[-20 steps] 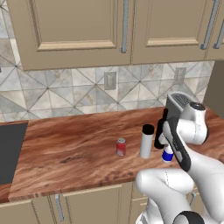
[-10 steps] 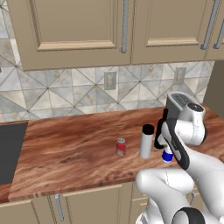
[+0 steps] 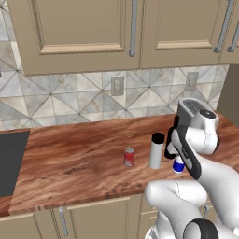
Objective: Move the drinks to the dining counter.
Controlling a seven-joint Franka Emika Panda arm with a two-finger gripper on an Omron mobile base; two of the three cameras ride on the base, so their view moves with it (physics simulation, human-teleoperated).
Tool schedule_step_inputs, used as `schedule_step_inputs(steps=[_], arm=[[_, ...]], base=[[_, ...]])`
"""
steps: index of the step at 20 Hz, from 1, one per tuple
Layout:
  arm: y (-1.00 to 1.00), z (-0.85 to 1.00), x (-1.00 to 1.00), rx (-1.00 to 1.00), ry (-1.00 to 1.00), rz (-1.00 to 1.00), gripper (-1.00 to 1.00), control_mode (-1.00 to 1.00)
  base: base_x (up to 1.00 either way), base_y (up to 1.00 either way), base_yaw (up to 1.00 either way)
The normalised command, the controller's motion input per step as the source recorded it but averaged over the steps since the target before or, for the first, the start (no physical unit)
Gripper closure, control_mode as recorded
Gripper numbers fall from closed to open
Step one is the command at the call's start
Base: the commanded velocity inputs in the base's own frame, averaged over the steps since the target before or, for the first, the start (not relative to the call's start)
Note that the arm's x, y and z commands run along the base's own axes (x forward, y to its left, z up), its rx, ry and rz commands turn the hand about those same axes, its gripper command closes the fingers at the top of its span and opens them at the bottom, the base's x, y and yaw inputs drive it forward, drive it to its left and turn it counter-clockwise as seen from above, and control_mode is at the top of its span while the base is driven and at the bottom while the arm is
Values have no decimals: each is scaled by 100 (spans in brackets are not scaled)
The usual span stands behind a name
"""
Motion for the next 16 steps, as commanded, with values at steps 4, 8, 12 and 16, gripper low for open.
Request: schedule_step_inputs(steps=[4, 8, 12, 16], arm=[[0, 0, 0, 0, 0, 0, 100, -100], [0, 0, -4, 0, 0, 0, 100, -100], [0, 16, -41, 0, -15, 0, 100, -100], [0, 41, -38, 0, -19, 0, 100, -100]], base=[[0, 0, 0], [0, 0, 0], [0, 0, 0], [0, 0, 0]])
